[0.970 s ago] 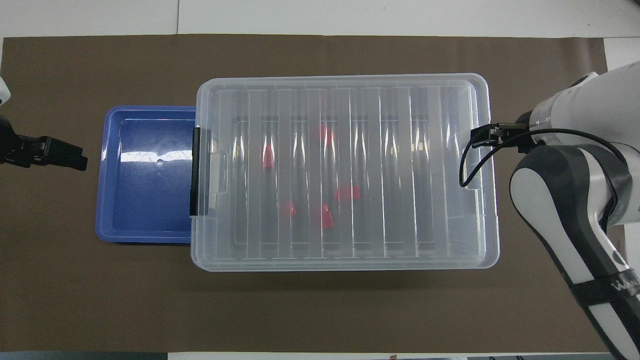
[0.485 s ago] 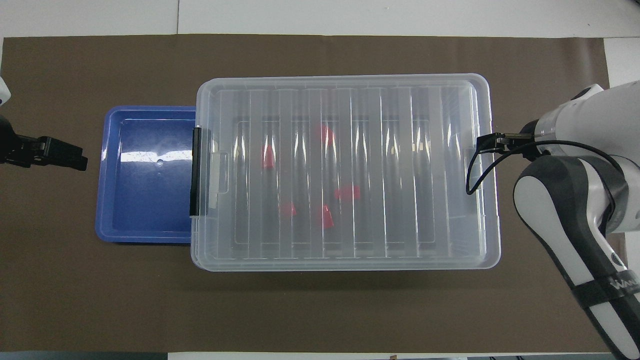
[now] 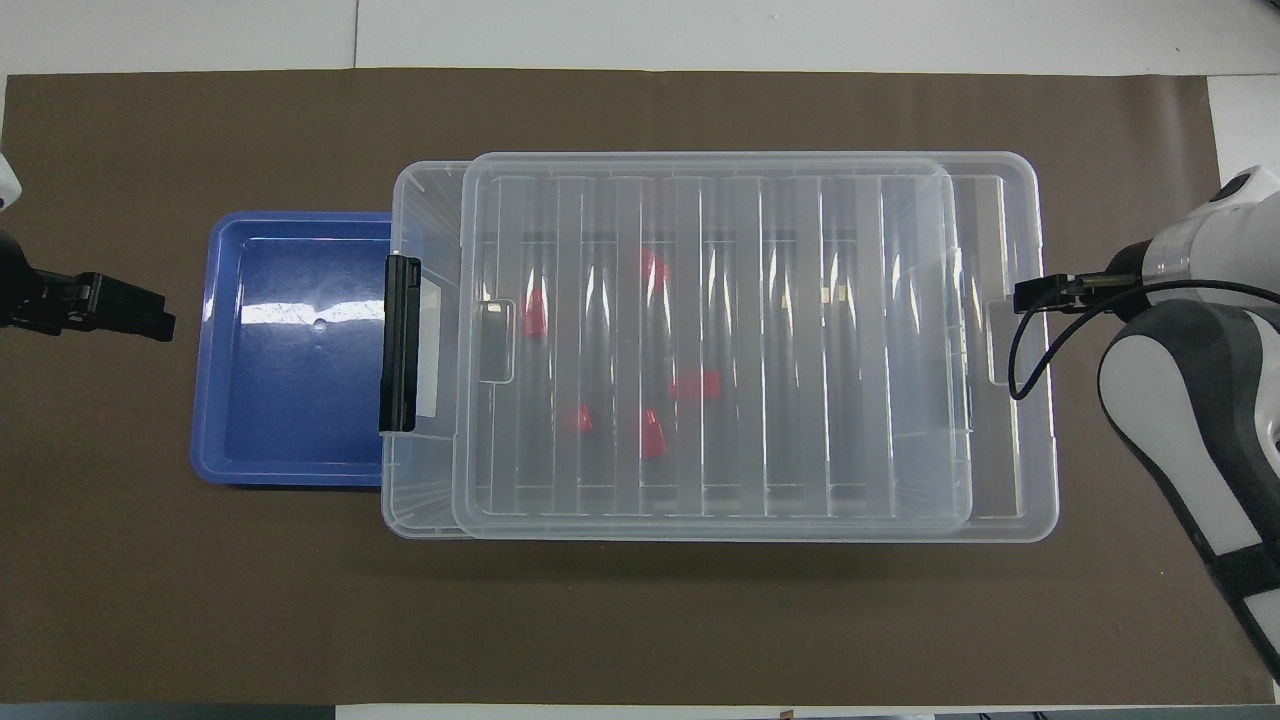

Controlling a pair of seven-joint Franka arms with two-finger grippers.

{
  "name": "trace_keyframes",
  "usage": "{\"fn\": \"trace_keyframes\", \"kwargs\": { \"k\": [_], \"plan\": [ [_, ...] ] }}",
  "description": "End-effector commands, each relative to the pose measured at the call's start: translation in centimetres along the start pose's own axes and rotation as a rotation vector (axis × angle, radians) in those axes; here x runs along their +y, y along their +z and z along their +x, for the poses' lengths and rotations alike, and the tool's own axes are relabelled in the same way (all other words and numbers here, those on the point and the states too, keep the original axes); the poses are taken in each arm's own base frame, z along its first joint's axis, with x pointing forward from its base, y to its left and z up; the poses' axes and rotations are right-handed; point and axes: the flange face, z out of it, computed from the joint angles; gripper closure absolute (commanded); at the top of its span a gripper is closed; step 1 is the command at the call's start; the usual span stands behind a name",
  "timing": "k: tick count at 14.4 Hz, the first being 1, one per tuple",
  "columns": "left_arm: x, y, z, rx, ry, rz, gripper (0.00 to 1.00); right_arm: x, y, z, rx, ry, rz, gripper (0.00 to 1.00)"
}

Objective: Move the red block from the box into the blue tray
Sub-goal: 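Slide the clear lid away from the blue tray with the right gripper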

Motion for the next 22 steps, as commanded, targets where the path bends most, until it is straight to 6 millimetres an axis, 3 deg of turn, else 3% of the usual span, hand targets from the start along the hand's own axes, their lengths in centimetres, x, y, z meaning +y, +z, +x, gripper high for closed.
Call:
{"fn": "trace_keyframes", "kwargs": {
  "k": [1,16,22],
  "plan": [
    [-0.3,-0.1,-0.2,-0.003,0.001,0.014,0.00,2.7,0.3,-0.6,0.010,-0.039,-0.007,0.00],
    [-0.3,-0.1,-0.2,-0.003,0.001,0.014,0.00,12.0,-1.4,-0.9,0.035,-0.132,-0.053,0.00],
    [0.7,0.0,0.0,0.001,0.015,0.015,0.00,14.9,-1.6,-1.5,0.042,-0.165,-0.072,0.00]
  ]
}}
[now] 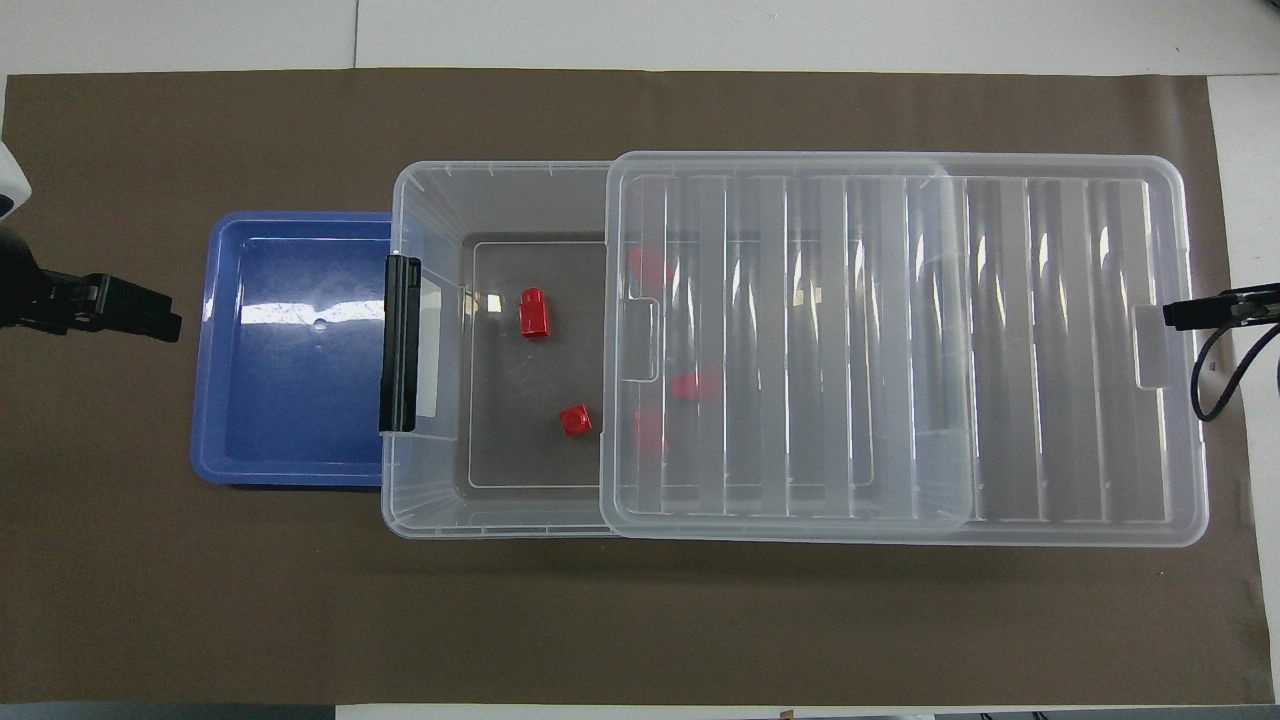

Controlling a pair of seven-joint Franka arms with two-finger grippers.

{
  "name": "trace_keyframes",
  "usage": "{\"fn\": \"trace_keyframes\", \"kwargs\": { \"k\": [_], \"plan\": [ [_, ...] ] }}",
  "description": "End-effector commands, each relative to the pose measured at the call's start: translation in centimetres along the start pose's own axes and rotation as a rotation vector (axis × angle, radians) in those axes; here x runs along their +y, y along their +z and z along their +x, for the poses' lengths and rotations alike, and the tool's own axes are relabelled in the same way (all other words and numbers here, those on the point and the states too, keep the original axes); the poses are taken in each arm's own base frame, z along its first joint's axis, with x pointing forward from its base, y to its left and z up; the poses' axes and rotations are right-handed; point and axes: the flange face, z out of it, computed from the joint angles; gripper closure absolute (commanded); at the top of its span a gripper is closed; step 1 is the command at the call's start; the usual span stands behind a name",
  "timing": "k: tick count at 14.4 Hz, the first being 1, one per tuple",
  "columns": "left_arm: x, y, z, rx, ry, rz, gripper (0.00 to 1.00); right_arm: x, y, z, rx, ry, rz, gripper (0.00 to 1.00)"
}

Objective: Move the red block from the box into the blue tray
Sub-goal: 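Slide the clear lid away from the blue tray with the right gripper, then reach the left gripper into the open box toward a red block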

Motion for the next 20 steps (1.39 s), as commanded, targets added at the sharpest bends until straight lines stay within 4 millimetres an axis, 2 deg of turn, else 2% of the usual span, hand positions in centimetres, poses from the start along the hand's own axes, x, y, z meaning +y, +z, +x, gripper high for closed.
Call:
{"fn": "trace_keyframes", "kwargs": {
  "k": [1,2,5,7,11,13,16,18,20],
  "plan": [
    [0.3,-0.1,0.1,0.013,0.007,0.017,0.00,1.9,-0.1,-0.2,0.005,-0.034,-0.031,0.00],
    [0.5,-0.2,0.4,0.032,0.009,0.017,0.00,2.2,0.0,-0.2,0.002,-0.041,-0.033,0.00],
    [3.2,-0.3,1.0,0.066,0.018,0.018,0.00,2.4,-0.1,-0.3,0.002,-0.045,-0.036,0.00],
    [5.7,-0.1,1.3,0.081,-0.014,0.016,0.00,2.7,-0.1,-0.4,0.003,-0.041,-0.037,0.00],
    [12.0,2.2,1.7,0.110,-0.050,0.007,0.00,3.6,-0.3,-0.6,0.007,-0.060,-0.044,0.00],
    [15.0,3.8,1.7,0.132,-0.081,-0.005,0.00,3.7,-0.4,-0.6,0.007,-0.059,-0.044,0.00],
    [20.2,7.9,2.9,0.123,-0.152,-0.016,0.00,3.3,-1.0,-0.2,-0.002,-0.063,-0.036,0.00],
    [22.8,10.6,3.8,0.133,-0.177,-0.029,0.00,2.7,-3.3,1.0,-0.036,-0.065,-0.016,0.00],
    [24.5,13.3,3.9,0.144,-0.146,-0.024,0.00,0.0,-5.8,2.9,-0.060,-0.053,0.001,0.00]
  ]
}}
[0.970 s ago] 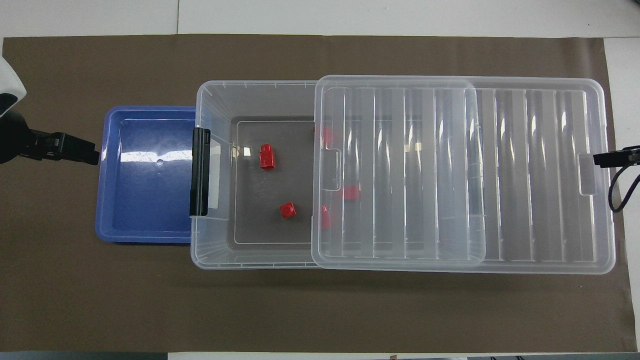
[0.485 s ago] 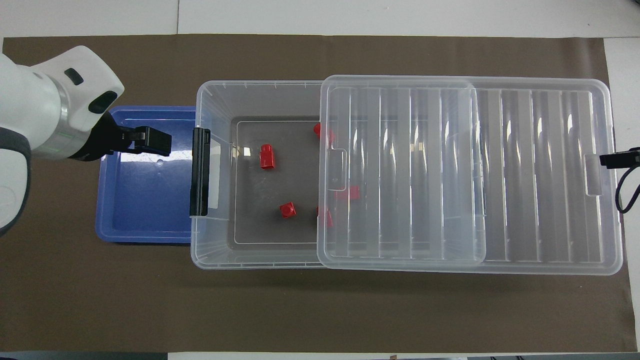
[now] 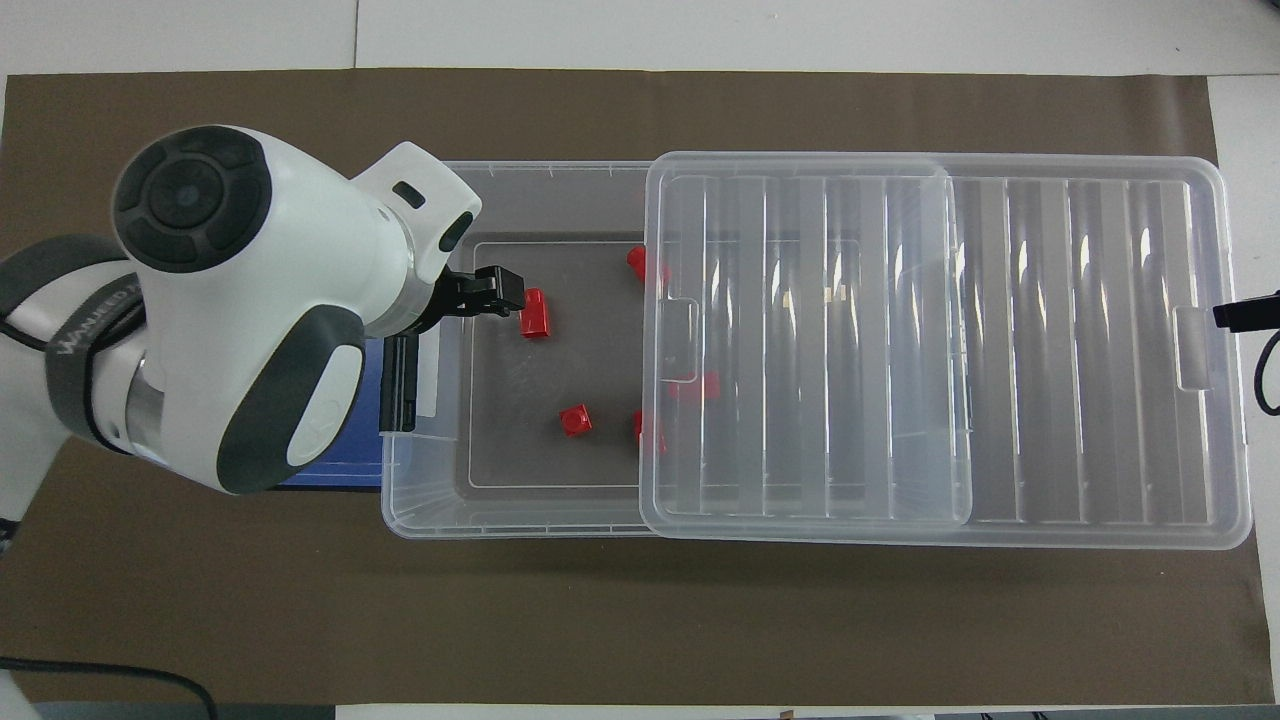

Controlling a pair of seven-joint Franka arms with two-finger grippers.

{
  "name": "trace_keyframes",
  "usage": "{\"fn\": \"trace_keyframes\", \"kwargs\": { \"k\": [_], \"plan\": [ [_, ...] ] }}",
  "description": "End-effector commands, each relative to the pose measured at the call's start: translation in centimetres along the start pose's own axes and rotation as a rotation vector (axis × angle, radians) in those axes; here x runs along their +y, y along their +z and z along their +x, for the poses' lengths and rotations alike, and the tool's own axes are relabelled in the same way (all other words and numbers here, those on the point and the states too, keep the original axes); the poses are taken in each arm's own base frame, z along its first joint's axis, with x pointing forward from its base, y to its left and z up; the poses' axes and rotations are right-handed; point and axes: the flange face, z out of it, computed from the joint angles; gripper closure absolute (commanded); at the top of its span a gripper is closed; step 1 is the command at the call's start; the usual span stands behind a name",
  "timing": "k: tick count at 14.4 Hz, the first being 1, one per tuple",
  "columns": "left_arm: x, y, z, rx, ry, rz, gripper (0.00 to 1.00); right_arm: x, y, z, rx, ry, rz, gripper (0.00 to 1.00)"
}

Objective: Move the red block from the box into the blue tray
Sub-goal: 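Reach the left gripper into the open box toward a red block, then grasp a red block inside the box with the left gripper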

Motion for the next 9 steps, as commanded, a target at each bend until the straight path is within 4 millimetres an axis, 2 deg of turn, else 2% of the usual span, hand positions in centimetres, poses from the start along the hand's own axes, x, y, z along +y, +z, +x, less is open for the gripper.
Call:
{"fn": "trace_keyframes", "kwargs": {
  "k": [1,4,6,8,9],
  "plan": [
    [1.4,4.1,-0.1,0.030,0.021,0.031,0.00,-3.5,-3.4,2.8,-0.029,0.021,0.008,0.00],
    [1.8,7.6,0.6,0.076,0.029,0.005,0.00,-10.1,-6.8,3.5,-0.037,0.060,0.013,0.00],
    [1.7,10.4,0.7,0.088,0.029,-0.005,0.00,-14.3,-8.4,3.5,-0.053,0.131,0.020,0.00],
    [1.6,12.6,0.8,0.090,0.032,-0.007,0.00,-16.5,-9.2,3.5,-0.049,0.152,0.029,0.00],
    [1.7,14.3,0.9,0.083,0.042,0.008,0.00,-16.8,-9.2,3.3,-0.060,0.151,0.034,0.00]
  ]
}}
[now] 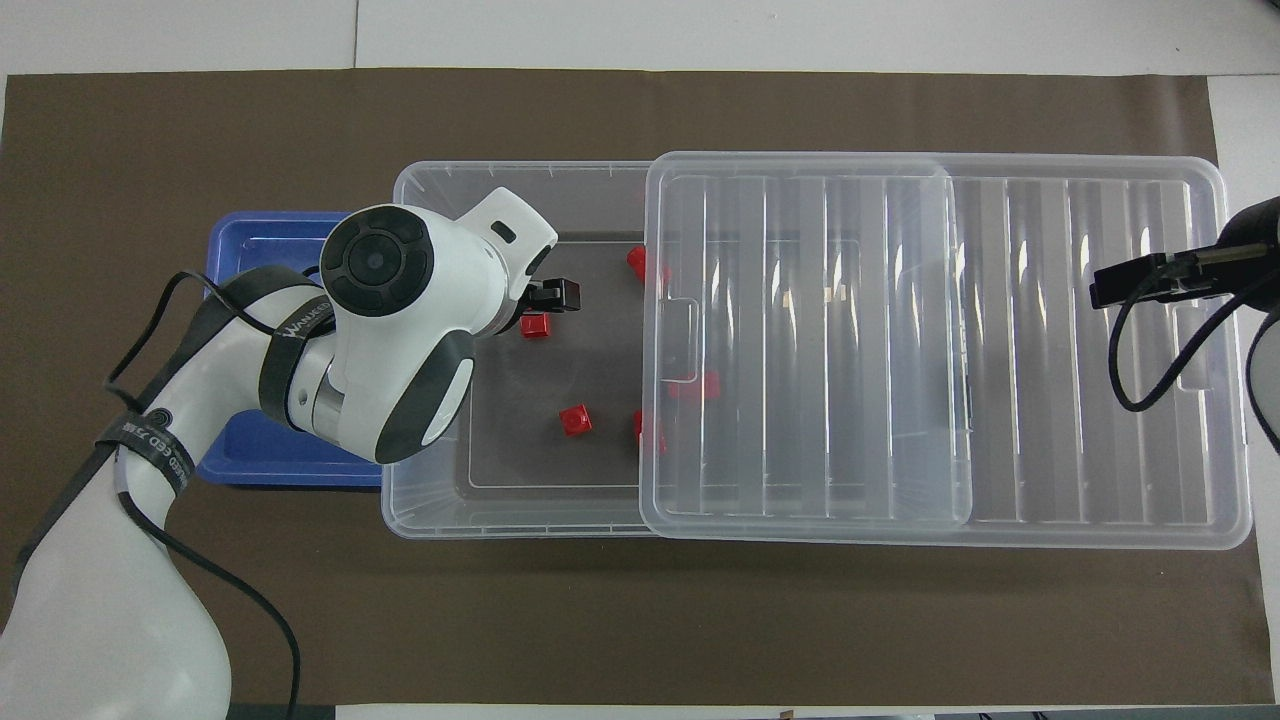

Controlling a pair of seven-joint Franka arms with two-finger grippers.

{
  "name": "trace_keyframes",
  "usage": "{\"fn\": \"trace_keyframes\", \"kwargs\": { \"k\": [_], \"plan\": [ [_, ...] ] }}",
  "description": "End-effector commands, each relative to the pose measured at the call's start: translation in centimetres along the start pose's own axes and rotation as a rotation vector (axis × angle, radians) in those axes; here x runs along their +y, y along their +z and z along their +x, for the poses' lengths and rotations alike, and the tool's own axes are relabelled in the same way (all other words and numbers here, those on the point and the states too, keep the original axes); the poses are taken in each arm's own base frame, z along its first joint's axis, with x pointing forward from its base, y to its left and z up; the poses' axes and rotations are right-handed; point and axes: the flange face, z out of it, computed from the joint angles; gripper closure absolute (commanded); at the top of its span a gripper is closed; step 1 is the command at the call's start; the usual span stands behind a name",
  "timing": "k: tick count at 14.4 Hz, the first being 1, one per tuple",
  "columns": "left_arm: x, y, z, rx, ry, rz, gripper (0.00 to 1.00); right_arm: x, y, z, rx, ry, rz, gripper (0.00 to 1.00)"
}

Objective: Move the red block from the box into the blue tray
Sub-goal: 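Grasp a red block inside the box with the left gripper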

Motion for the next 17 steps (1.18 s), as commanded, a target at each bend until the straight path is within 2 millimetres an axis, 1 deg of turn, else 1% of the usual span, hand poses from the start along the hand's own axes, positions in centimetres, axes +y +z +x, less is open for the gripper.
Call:
{"fn": "trace_keyframes", "kwargs": {
  "k": [1,3,5,8,9,10,11,12,13,14,15,17],
  "plan": [
    [-0.1,3.7,-0.2,0.015,0.035,0.047,0.00,-0.1,-0.4,-0.9,-0.019,0.026,0.010,0.00],
    [-0.2,5.9,-0.4,0.000,0.060,0.077,0.00,-0.1,-0.3,-1.0,-0.025,0.027,0.012,0.00],
    [0.0,6.5,-1.0,0.007,0.068,0.069,0.00,-0.1,-0.2,-1.2,-0.035,0.026,0.017,0.00],
    [0.1,7.8,-0.7,0.038,0.070,0.045,0.00,-0.1,0.0,-1.4,-0.046,0.029,0.037,0.00],
    [0.1,7.9,-0.8,0.039,0.070,0.044,0.03,0.1,0.1,-1.4,-0.049,0.033,0.044,0.00],
    [0.2,8.0,-0.8,0.040,0.072,0.042,0.10,0.0,0.1,-1.5,-0.049,0.036,0.054,0.00],
    [0.0,8.2,-0.9,0.042,0.070,0.042,0.32,0.0,0.0,-1.5,-0.052,0.038,0.061,0.00],
    [-0.1,8.4,-1.1,0.038,0.070,0.044,0.63,-0.1,0.0,-1.5,-0.052,0.038,0.061,0.00],
    [-0.1,8.6,-1.5,0.031,0.072,0.047,0.95,-0.1,0.1,-1.6,-0.053,0.036,0.061,0.00],
    [-0.2,8.6,-1.5,0.026,0.072,0.051,1.00,-0.2,0.1,-1.5,-0.053,0.033,0.061,0.00],
    [-0.2,8.5,-1.6,0.023,0.070,0.052,1.00,-0.1,0.1,-1.5,-0.050,0.030,0.061,0.00],
    [-0.3,7.7,-1.6,0.017,0.039,0.059,1.00,0.0,0.1,-1.5,-0.047,0.031,0.060,0.00]
  ]
}}
